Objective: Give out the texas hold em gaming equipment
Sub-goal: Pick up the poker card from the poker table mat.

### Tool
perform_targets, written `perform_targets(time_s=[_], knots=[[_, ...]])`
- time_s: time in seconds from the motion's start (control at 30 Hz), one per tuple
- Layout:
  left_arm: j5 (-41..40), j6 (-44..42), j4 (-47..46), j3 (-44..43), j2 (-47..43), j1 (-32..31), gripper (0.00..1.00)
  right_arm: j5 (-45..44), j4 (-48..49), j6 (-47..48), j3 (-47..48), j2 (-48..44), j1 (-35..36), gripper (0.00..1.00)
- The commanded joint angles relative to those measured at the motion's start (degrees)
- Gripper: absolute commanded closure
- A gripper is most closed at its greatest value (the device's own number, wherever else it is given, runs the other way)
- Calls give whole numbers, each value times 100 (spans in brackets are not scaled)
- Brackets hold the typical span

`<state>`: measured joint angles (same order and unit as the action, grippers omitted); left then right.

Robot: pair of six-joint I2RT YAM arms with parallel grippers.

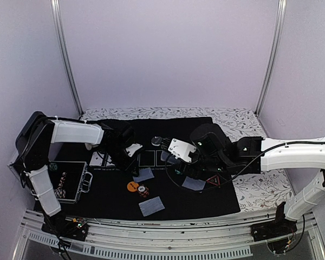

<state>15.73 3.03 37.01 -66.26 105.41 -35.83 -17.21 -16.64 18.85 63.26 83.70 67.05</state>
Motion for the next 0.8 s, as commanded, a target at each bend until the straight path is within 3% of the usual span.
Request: perform_targets(time_s=[0.0,0.5,0.6,0.77], knots=[[-12,-189,-154,17,129,6,60,7,131,-92,-68,-159,-4,49],[-116,-392,-115,-223,-193,182,56,29,144,-78,-82,-152,-5,49],[-181,-439,-105,-178,-56,232,51,37,143,-83,-86,-142,-5,49],[-83,-461,-89,-171,256,244,50,49,132,-90,-83,-144,-4,49]])
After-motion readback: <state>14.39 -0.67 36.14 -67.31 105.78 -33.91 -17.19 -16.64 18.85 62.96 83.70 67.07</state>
